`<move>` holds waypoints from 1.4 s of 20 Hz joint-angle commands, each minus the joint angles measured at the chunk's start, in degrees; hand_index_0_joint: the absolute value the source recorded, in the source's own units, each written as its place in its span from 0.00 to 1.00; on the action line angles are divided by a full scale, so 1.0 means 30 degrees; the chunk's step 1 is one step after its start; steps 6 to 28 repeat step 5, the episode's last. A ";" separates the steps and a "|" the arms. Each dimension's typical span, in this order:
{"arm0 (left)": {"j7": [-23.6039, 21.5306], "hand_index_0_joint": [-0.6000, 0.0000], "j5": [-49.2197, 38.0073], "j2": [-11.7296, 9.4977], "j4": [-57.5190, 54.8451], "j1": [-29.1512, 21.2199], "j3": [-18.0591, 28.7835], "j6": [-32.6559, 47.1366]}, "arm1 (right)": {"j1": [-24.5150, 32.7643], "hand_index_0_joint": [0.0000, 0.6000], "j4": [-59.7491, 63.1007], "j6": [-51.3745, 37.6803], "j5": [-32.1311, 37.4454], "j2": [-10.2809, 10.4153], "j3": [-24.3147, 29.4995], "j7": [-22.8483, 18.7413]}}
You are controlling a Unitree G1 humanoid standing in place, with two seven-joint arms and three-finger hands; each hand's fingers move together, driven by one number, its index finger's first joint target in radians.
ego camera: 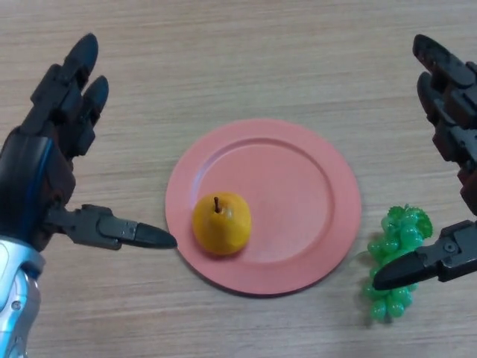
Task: Pick up the yellow pear and place it on the plate
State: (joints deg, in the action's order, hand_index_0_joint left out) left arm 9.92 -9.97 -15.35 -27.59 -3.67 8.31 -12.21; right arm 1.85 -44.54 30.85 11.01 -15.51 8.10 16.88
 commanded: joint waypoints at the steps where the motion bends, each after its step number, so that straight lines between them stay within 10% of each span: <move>1: -0.0604 1.00 0.0558 -0.0580 -0.1176 -0.0238 0.1207 0.2922 | 0.0580 0.00 -0.0563 -0.2596 0.0331 -0.0400 0.0537 -0.0057; 28: -0.0830 1.00 0.0125 -0.0300 -0.2045 0.0222 0.1287 0.1957 | 0.0523 0.00 -0.0710 -0.2632 0.1027 -0.0292 0.0377 -0.0144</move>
